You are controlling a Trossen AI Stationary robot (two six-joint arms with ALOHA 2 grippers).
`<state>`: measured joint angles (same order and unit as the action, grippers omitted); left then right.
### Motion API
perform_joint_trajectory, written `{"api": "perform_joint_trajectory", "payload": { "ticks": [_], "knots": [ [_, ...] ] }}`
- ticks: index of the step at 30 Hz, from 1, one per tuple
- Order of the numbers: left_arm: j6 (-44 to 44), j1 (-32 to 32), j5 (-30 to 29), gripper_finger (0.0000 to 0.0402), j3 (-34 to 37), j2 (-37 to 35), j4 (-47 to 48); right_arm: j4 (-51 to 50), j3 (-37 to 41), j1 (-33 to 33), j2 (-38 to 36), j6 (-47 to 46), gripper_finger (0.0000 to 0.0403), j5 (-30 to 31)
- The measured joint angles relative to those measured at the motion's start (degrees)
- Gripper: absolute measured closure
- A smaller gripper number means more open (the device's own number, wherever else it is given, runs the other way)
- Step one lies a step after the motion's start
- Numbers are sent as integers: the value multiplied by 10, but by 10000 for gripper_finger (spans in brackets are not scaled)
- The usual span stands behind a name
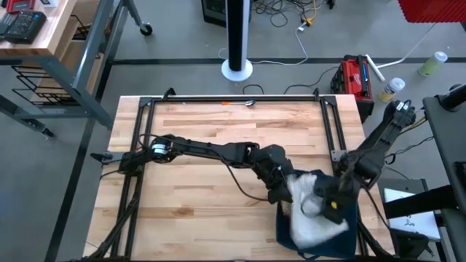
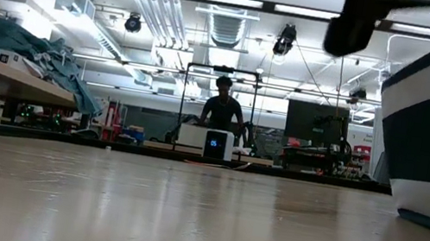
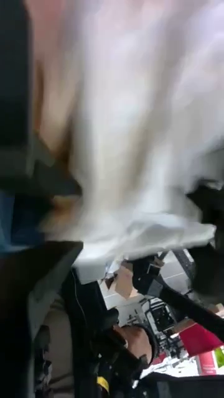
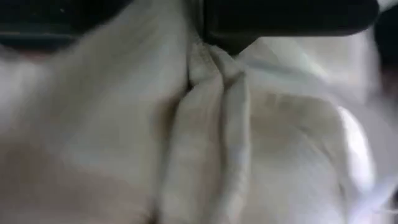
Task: Fold towel
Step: Put the stacked folded towels into the laundry bin
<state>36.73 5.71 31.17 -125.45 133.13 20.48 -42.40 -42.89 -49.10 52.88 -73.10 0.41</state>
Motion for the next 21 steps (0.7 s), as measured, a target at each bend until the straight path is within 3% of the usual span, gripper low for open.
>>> {"api": "perform_joint_trajectory", "payload": {
  "ticks": [3,10,16,21],
  "knots": [
    [-3,-2,-1,239,-1,-4,32,-6,1,-14,17,-12,358,-39],
    [-13,-3,-5,146,-5,-3,74,-6,6,-31,74,-21,358,-7],
    [-34,-6,-64,133,-5,-7,80,-8,11,-30,115,13,358,24],
    [-46,-6,-83,149,-5,-8,83,-9,12,-29,120,34,357,99]
  ]
}}
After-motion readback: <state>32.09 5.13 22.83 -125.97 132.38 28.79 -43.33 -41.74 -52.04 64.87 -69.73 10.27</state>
